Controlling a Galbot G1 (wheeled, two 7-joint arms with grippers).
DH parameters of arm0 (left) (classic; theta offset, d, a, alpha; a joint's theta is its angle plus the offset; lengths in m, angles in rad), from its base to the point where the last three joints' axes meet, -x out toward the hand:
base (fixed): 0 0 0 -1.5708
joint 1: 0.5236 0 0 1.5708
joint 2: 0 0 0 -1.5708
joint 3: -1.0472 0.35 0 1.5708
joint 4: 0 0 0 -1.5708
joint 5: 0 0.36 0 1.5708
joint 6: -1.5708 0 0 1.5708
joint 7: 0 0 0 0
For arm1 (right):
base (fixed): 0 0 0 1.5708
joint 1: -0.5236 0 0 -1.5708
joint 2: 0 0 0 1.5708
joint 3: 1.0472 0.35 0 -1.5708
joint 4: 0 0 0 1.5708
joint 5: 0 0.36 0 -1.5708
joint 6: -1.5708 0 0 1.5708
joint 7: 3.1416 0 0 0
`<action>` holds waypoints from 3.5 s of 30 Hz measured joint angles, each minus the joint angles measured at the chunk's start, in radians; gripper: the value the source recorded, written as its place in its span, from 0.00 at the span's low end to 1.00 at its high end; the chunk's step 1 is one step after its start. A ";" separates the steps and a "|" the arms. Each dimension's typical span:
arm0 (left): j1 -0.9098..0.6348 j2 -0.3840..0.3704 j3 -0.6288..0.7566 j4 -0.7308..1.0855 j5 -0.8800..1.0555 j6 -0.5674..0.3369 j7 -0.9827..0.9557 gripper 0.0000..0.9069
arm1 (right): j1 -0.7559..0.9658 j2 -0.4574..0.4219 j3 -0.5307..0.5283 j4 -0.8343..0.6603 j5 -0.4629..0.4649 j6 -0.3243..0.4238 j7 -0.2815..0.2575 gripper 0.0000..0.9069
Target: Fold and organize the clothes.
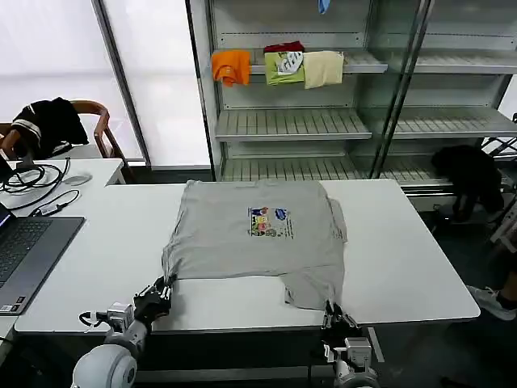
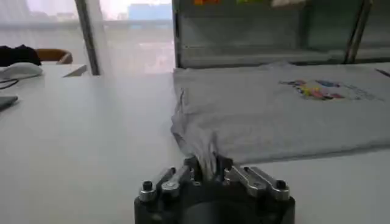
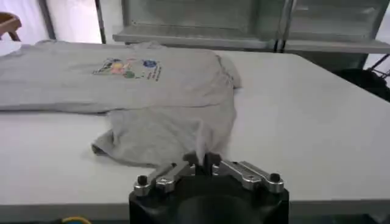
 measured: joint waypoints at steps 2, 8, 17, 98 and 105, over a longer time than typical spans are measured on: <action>0.000 0.000 -0.001 0.001 0.000 -0.003 0.000 0.01 | -0.002 -0.002 0.004 0.004 0.003 0.003 -0.001 0.00; 0.005 -0.006 -0.011 -0.004 0.002 -0.016 -0.003 0.01 | -0.011 -0.013 0.019 0.029 0.004 0.019 -0.012 0.00; 0.021 -0.012 -0.031 -0.057 -0.001 -0.039 -0.007 0.01 | 0.012 -0.004 0.043 0.063 -0.009 0.059 -0.044 0.00; -0.495 -0.044 0.106 0.392 -0.065 -0.017 -0.066 1.00 | 0.841 0.201 0.026 -0.711 -0.007 0.000 -0.136 1.00; -0.462 -0.027 0.114 0.330 -0.054 0.018 -0.078 1.00 | 0.785 0.170 0.031 -0.625 0.001 -0.019 -0.103 1.00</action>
